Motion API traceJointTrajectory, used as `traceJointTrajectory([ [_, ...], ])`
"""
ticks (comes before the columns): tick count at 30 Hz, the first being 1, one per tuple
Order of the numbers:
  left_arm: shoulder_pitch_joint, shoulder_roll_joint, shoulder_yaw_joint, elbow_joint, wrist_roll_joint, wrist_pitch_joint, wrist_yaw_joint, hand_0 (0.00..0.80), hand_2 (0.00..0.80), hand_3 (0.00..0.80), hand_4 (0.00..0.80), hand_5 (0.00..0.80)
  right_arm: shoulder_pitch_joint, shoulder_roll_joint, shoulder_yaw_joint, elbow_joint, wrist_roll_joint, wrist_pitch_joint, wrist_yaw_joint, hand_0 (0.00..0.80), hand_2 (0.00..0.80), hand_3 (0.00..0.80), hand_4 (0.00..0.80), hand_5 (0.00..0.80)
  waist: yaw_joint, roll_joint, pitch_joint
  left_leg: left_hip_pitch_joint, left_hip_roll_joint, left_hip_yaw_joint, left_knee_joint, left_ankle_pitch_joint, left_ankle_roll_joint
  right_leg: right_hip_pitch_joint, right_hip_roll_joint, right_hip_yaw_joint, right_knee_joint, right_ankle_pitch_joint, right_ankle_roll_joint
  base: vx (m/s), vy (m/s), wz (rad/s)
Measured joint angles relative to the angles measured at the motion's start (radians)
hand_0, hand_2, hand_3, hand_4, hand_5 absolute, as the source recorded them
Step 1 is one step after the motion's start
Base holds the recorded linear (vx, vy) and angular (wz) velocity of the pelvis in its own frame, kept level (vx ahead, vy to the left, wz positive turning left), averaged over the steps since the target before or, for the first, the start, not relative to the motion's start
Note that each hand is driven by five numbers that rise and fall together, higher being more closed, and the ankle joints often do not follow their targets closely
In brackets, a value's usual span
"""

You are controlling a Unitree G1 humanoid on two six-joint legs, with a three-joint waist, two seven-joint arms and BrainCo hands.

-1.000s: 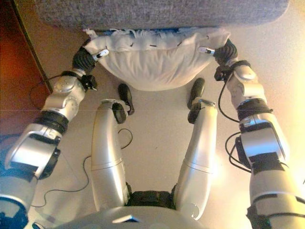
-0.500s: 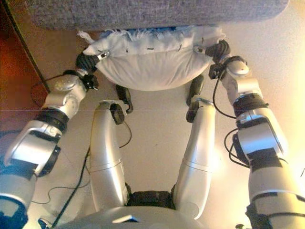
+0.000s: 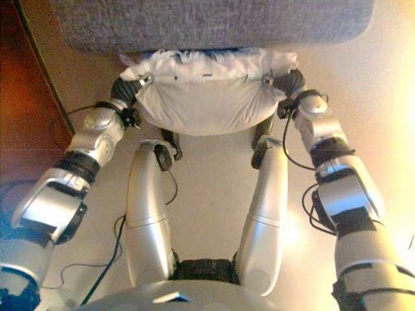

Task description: Pick up the cushion and take it to the sofa

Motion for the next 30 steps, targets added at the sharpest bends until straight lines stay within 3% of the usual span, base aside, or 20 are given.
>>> traceJointTrajectory([
  [3, 0.073, -0.011, 0.043, -0.055, 0.000, -0.015, 0.005, 0.800, 0.800, 0.800, 0.800, 0.800, 0.100, 0.016, -0.037, -0.077, 0.000, -0.020, -0.024, 0.800, 0.800, 0.800, 0.800, 0.800, 0.000, -0.011, 0.003, 0.110, -0.001, 0.015, -0.099, 0.023, -0.002, 0.112, 0.002, -0.018, -0.098, 0.023, 0.002, 0.109, -0.075, 0.03],
  [12, 0.320, -0.035, 0.173, -0.232, 0.020, -0.036, -0.025, 0.800, 0.800, 0.800, 0.800, 0.800, 0.446, 0.124, -0.154, -0.312, 0.010, -0.079, -0.030, 0.800, 0.800, 0.800, 0.800, 0.800, 0.005, -0.047, -0.002, 0.633, -0.037, 0.021, -0.570, 0.183, -0.049, 0.619, -0.010, -0.122, -0.411, 0.053, 0.007, 0.138, -0.062, 0.28],
  [19, 0.381, -0.054, 0.237, -0.311, 0.033, -0.019, -0.021, 0.800, 0.800, 0.800, 0.800, 0.800, 0.472, 0.126, -0.198, -0.389, 0.020, -0.050, -0.006, 0.800, 0.800, 0.800, 0.800, 0.800, 0.017, -0.062, -0.019, 0.806, -0.043, 0.028, -0.681, 0.213, -0.058, 0.770, 0.003, -0.131, -0.491, 0.065, 0.007, 0.104, 0.000, -0.05],
  [22, 0.457, -0.089, 0.260, -0.352, 0.040, 0.008, -0.009, 0.800, 0.800, 0.800, 0.800, 0.800, 0.500, 0.120, -0.209, -0.430, -0.004, 0.006, -0.023, 0.800, 0.800, 0.800, 0.800, 0.800, 0.053, -0.065, -0.029, 0.940, -0.069, -0.040, -0.732, 0.189, -0.067, 0.882, 0.017, -0.093, -0.579, 0.101, 0.020, 0.220, 0.076, -0.43],
  [24, 0.476, -0.094, 0.284, -0.358, 0.041, 0.029, -0.009, 0.800, 0.800, 0.800, 0.800, 0.800, 0.534, 0.123, -0.218, -0.490, -0.022, 0.013, -0.024, 0.800, 0.800, 0.800, 0.800, 0.800, 0.056, -0.066, -0.039, 0.995, -0.066, -0.020, -0.757, 0.185, -0.058, 0.957, 0.016, -0.092, -0.643, 0.127, 0.027, 0.248, 0.059, -0.22],
  [30, 0.630, -0.101, 0.329, -0.448, 0.041, 0.068, -0.044, 0.800, 0.800, 0.800, 0.800, 0.800, 0.733, 0.241, -0.261, -0.571, 0.056, 0.068, -0.023, 0.800, 0.800, 0.800, 0.800, 0.800, 0.059, -0.088, -0.244, 1.132, -0.074, -0.010, -0.848, 0.183, -0.049, 1.143, 0.014, -0.124, -0.820, 0.171, 0.045, 0.199, 0.053, 0.03],
])
